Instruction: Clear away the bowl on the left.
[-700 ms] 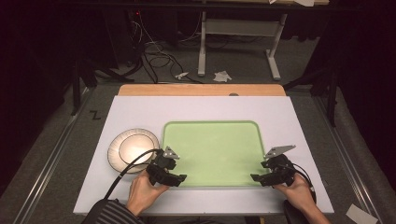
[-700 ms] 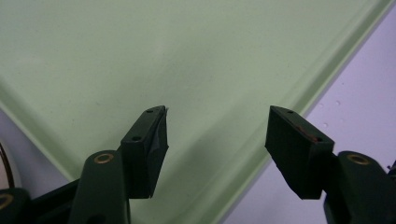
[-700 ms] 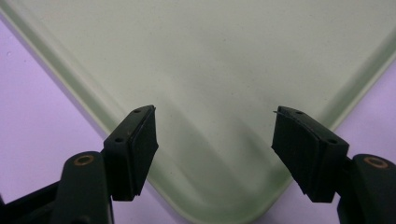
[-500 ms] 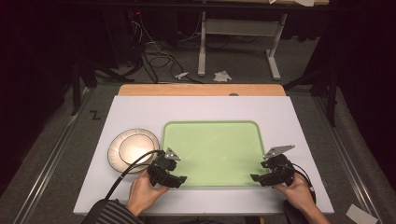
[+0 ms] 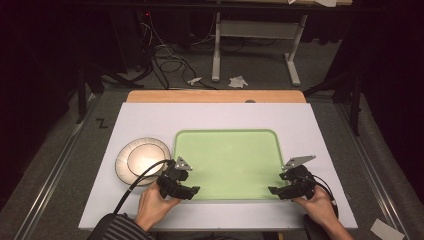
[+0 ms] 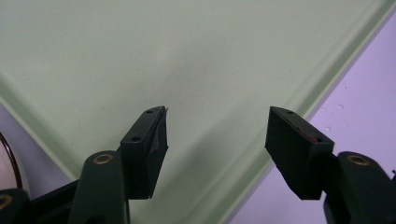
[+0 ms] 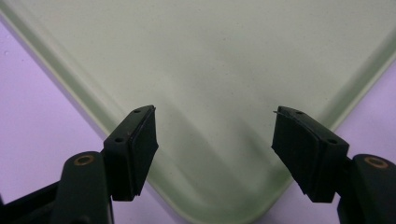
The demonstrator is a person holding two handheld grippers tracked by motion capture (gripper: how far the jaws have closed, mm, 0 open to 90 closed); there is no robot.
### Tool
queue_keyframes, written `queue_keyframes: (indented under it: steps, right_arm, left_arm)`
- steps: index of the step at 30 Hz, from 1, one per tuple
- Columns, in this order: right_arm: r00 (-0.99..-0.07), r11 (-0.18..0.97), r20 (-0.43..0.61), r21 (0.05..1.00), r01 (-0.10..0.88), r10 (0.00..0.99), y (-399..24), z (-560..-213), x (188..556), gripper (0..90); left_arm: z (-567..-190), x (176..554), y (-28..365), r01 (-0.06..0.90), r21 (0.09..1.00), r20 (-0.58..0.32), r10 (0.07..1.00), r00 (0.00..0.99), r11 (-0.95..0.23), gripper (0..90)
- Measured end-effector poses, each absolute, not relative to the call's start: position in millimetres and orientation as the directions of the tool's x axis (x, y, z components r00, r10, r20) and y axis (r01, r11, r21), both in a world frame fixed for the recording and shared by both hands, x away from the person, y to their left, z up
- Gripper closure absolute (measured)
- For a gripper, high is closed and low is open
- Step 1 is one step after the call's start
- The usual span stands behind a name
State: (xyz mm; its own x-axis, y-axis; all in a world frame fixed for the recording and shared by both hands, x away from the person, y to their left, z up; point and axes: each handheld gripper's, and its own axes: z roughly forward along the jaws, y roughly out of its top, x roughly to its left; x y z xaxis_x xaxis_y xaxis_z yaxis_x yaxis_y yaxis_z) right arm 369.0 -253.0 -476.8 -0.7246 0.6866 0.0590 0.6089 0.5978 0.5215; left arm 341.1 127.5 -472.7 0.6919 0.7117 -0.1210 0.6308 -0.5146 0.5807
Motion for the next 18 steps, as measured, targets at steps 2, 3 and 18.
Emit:
queue_keyframes:
  steps: [2, 3, 18]
  right_arm:
    - [-0.723, 0.596, 0.061, 0.520, 0.612, 0.688, -252.9, -476.9, 369.1, 32.3]
    - [-0.723, 0.596, 0.062, 0.521, 0.612, 0.688, -253.1, -477.0, 369.4, 32.3]
    - [-0.727, 0.603, 0.054, 0.519, 0.606, 0.684, -253.2, -476.9, 369.2, 32.3]
  left_arm:
    - [-472.1, 340.8, 127.1, 0.629, 0.581, -0.115, 0.713, 0.691, -0.516, 38.2]
    - [-471.6, 340.8, 127.3, 0.627, 0.582, -0.112, 0.713, 0.693, -0.518, 38.2]
    - [-461.3, 339.1, 125.7, 0.599, 0.630, -0.098, 0.714, 0.693, -0.495, 40.3]
